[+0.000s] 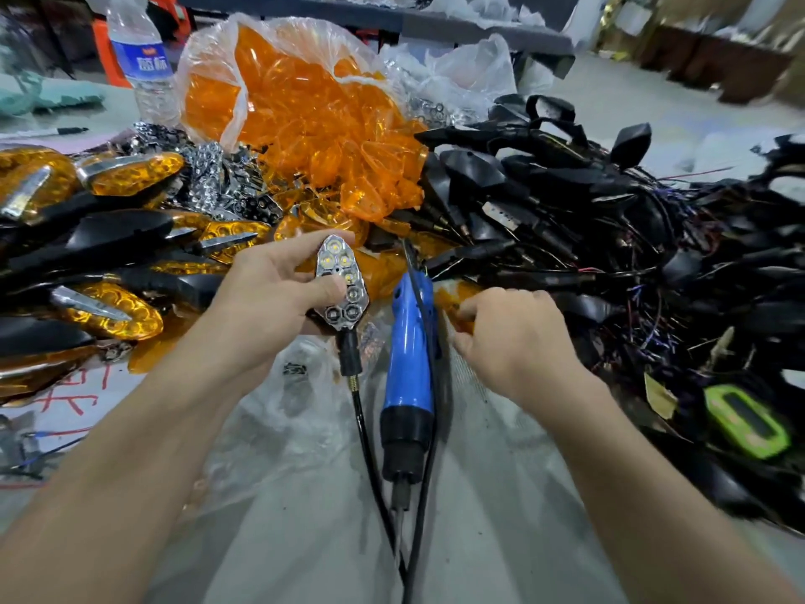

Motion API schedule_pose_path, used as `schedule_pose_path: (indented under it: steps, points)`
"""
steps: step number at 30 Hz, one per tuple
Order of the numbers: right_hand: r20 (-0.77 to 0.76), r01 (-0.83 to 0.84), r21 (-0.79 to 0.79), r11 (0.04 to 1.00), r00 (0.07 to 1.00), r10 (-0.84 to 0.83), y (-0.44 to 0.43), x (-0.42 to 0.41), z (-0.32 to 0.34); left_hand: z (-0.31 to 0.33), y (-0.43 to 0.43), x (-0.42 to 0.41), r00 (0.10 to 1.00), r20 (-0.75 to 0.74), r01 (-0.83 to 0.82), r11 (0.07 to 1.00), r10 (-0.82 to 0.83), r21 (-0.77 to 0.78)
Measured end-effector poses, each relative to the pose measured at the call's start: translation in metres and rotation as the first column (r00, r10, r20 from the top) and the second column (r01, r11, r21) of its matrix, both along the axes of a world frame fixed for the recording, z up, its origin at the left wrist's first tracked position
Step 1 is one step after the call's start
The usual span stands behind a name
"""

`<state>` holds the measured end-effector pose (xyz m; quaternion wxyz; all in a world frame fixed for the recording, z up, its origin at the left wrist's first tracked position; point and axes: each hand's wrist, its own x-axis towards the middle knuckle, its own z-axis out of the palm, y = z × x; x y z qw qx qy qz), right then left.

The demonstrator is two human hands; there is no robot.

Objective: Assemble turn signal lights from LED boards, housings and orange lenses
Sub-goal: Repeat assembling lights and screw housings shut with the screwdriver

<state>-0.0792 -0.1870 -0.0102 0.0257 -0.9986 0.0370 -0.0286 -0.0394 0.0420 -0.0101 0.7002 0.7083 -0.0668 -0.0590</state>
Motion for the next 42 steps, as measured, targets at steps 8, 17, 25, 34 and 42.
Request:
schedule_pose_path:
  steps: [8,17,25,34,42]
  points:
    - [0.221,0.048,0.758,0.650,0.919,-0.326,-0.010,-0.006,0.003,-0.001,0.001,0.001,1.000,0.002,0.007,1.000,-0.007,0.012]
    - [0.133,-0.128,0.991,0.043,0.984,-0.121,0.071,0.016,-0.002,-0.005,0.005,0.005,0.989,0.055,-0.137,0.990,0.135,0.022]
    - [0.272,-0.257,0.910,0.326,0.962,0.002,0.082,0.029,-0.010,-0.004,0.005,0.007,0.984,0.067,-0.168,0.986,0.167,0.007]
    - [0.422,-0.425,0.853,0.303,0.903,0.081,0.091,0.014,-0.020,-0.016,-0.001,0.006,0.969,0.120,-0.221,0.975,0.215,0.035]
    - [0.396,-0.389,0.869,0.307,0.917,0.041,0.084,0.012,-0.024,-0.012,0.008,0.008,0.997,-0.082,-0.006,0.993,-0.004,-0.122]
